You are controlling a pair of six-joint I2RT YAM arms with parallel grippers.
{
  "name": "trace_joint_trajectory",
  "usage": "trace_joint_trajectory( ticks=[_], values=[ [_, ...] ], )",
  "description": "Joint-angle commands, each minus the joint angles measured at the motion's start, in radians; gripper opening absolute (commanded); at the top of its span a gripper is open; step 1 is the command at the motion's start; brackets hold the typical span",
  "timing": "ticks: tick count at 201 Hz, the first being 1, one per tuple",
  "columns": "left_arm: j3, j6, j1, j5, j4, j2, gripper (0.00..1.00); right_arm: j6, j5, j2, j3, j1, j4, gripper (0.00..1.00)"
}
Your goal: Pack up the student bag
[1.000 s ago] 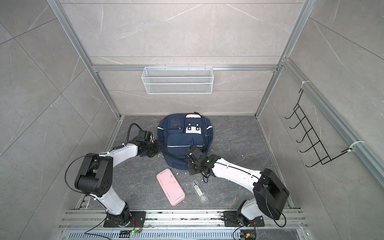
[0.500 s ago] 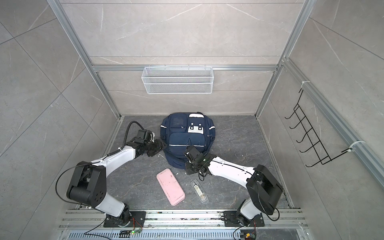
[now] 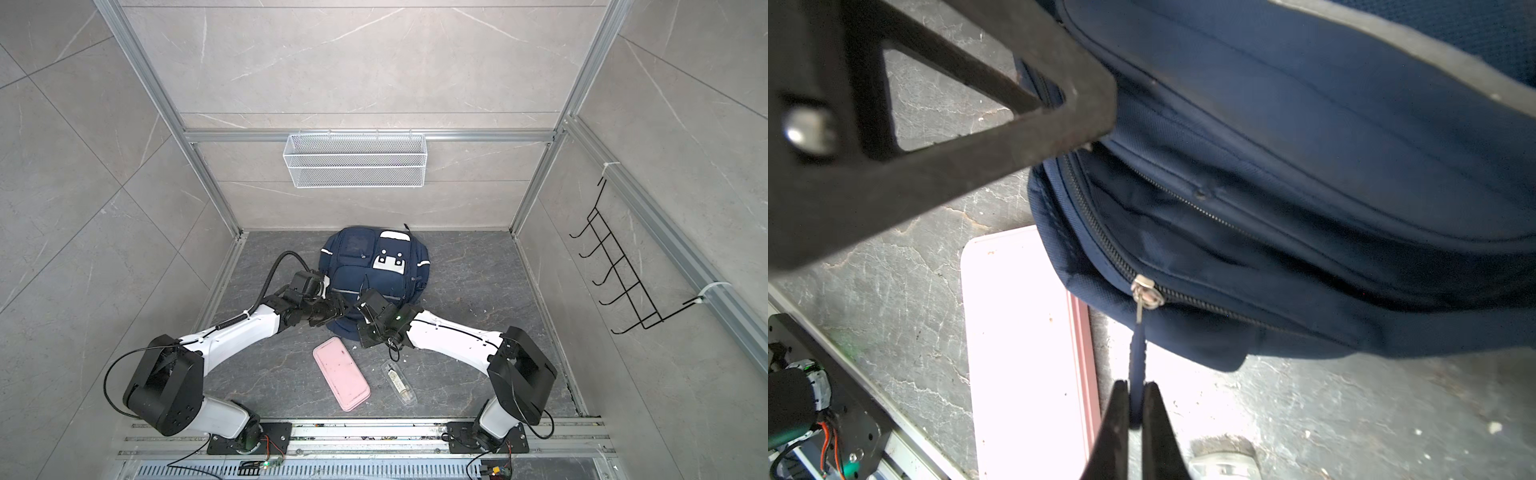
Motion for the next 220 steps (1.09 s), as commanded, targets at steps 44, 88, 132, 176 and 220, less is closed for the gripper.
trace_joint_trajectory(
  ticks=[44, 88, 132, 176, 220],
  values=[
    [-0.024, 0.026, -0.008, -0.032, -0.067, -0.060, 0.56, -0.011, 0.000, 0.018, 0.066, 0.011, -0.032, 0.00],
    [-0.058, 0.012, -0.013, -0.063, -0.091, -0.110, 0.58, -0.013, -0.023, 0.020, 0.074, 0.015, -0.015, 0.00],
    [0.001, 0.037, -0.010, -0.090, -0.084, -0.004, 0.59, -0.017, -0.023, 0.040, 0.096, 0.028, -0.020, 0.00],
    [0.048, 0.036, -0.008, -0.099, -0.058, 0.047, 0.59, -0.016, -0.029, 0.049, 0.101, 0.038, -0.008, 0.00],
    [0.076, 0.042, -0.009, -0.084, -0.060, 0.065, 0.49, -0.017, -0.030, 0.067, 0.114, 0.051, 0.001, 0.00]
  ],
)
